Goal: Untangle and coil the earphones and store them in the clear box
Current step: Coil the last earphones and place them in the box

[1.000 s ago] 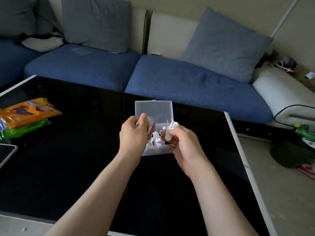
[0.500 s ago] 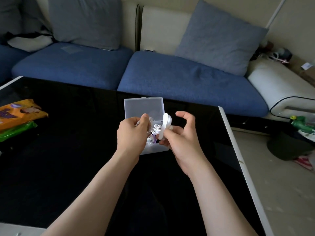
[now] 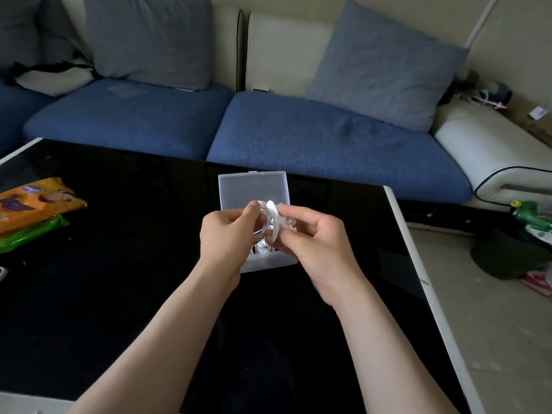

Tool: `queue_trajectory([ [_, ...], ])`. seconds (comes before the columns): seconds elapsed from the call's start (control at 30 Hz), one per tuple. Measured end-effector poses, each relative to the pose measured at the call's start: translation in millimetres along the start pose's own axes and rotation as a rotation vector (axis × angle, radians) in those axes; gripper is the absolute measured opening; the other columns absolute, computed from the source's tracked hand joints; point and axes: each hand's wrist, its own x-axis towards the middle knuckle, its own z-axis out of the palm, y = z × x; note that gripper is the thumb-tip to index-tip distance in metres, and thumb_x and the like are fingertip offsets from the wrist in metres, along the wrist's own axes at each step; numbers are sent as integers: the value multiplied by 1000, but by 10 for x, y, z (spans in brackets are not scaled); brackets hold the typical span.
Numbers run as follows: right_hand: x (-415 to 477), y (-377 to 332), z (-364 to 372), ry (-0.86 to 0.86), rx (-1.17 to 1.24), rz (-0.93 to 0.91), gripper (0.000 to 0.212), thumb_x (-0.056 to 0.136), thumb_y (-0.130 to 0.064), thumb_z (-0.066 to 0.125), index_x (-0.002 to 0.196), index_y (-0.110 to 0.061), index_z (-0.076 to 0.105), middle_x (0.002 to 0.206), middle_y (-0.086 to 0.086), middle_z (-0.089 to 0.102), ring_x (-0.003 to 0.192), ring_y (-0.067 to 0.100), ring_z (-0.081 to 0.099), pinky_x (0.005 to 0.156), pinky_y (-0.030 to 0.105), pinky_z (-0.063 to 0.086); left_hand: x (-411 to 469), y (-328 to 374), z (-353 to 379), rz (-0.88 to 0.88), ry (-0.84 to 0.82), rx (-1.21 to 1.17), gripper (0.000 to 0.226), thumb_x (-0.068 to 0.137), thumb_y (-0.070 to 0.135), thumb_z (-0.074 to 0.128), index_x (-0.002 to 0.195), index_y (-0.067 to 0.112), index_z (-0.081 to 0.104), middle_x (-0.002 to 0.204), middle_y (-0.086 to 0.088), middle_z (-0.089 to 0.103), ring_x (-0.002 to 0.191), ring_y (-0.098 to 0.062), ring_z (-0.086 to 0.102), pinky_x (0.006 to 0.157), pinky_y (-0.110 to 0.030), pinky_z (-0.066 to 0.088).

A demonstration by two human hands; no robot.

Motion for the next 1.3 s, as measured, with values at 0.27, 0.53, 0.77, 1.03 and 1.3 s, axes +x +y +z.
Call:
queue_trajectory([
  [0.27,33,76,50,72,-336,-179,39,89,-9,85,116,-35,78,94,-8,80,86,12,79,86,39,65,-3,23,-4,-50,-1,-89,34,96,31,71,70,11,81,79,-10,80,87,-32,79,94,-49,63],
  [0.53,-6,147,152,192,-719,-430,26,90,-25,77,114,-29,67,101,-3,60,86,5,61,72,6,42,-29,40,8,-141,-31,-115,29,98,28,68,82,8,82,81,-10,81,84,-26,80,85,-42,66],
  [0.77,-20,186,154,182,-805,-513,22,94,-33,73,115,-27,66,103,-5,51,78,8,59,64,20,49,-46,53,-14,-126,-22,-67,30,98,27,68,80,8,82,77,-8,79,76,-23,79,71,-34,66],
  [1.03,-31,186,146,215,-808,-647,20,94,-27,78,112,-22,71,104,-4,54,75,8,58,60,25,54,-55,71,-16,-74,28,1,35,99,26,66,72,6,78,71,-9,77,64,-15,74,55,-20,57],
  [1.3,29,223,122,170,-782,-587,22,90,-26,79,112,-31,78,93,-7,56,76,7,61,69,23,53,-6,-15,-38,239,29,465,48,105,45,53,74,12,70,67,-2,70,67,-18,70,62,-32,55],
])
